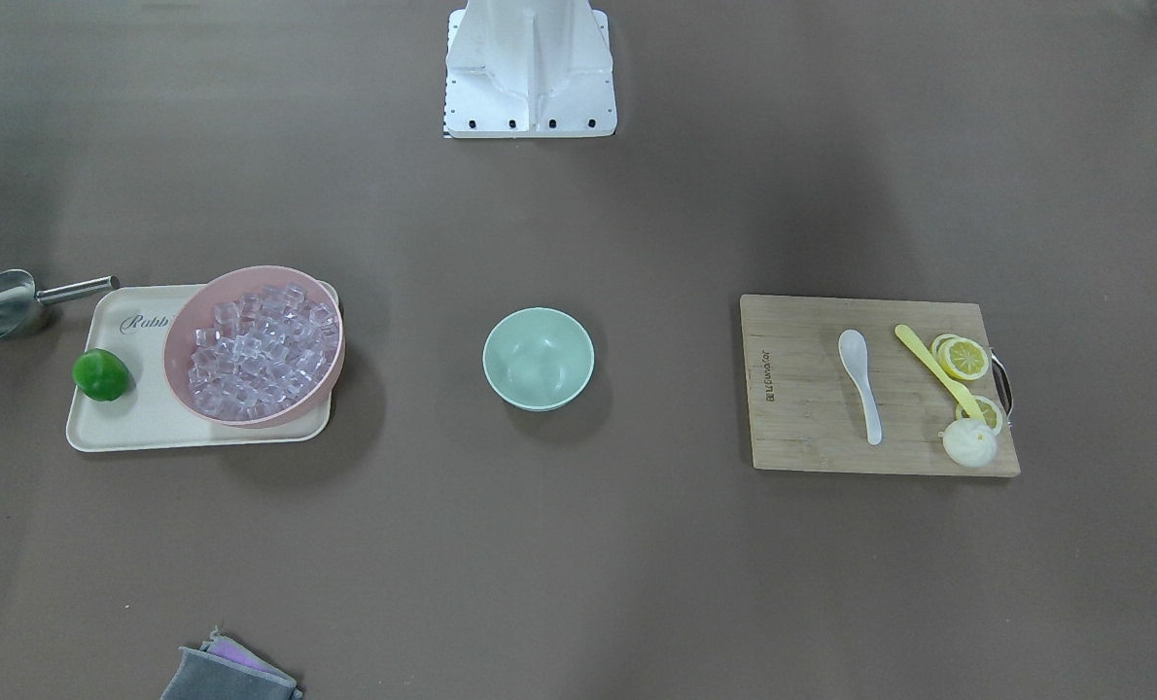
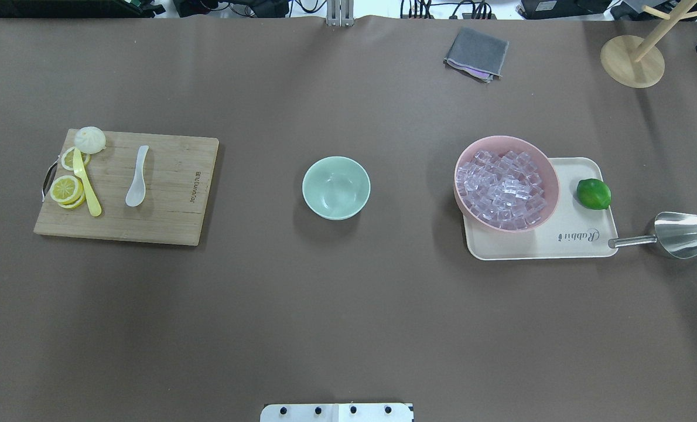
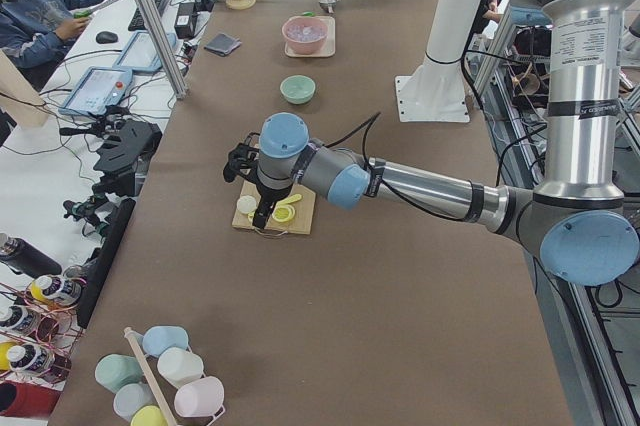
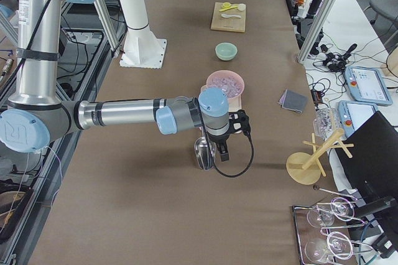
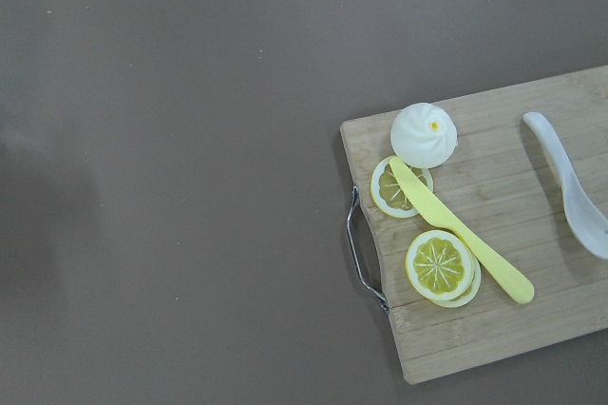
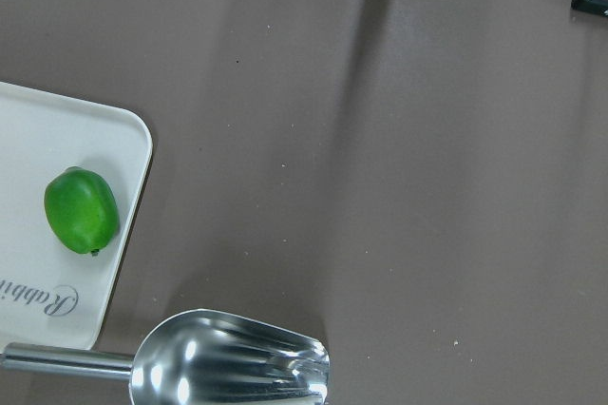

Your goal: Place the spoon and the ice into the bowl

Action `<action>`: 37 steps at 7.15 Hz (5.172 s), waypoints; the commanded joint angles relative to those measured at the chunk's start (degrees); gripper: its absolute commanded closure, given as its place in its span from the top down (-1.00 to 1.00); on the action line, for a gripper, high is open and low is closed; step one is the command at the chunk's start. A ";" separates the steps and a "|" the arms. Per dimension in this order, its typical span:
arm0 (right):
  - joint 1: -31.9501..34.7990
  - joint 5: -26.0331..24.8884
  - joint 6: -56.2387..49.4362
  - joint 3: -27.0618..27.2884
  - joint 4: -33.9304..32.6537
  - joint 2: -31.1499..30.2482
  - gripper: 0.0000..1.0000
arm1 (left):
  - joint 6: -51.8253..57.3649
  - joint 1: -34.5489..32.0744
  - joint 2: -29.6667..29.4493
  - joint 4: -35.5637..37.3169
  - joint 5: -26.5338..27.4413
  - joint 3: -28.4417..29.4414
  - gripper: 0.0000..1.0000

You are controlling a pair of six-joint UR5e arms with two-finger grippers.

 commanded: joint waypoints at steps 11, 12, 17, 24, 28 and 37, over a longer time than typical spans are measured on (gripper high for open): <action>-3.27 0.18 6.86 0.14 0.53 1.50 1.00 | -19.35 15.16 -5.88 -5.60 5.68 1.38 0.93; -5.46 0.09 11.60 0.05 3.58 1.86 1.00 | -27.88 20.70 -9.82 -5.50 10.49 2.69 0.83; -15.23 -0.61 32.52 0.32 9.67 10.01 0.98 | -35.26 32.18 -20.85 -4.71 15.46 15.70 0.61; -22.36 -5.36 40.92 2.07 9.67 13.20 0.98 | -35.70 32.79 -23.13 -4.80 17.13 20.10 0.05; -22.71 -5.53 40.92 2.07 9.67 13.38 0.97 | -35.70 32.79 -24.10 -4.80 17.21 20.99 -1.00; -35.10 -16.34 55.07 4.09 9.67 19.62 0.95 | -54.50 43.95 -53.88 1.10 23.09 26.59 -1.00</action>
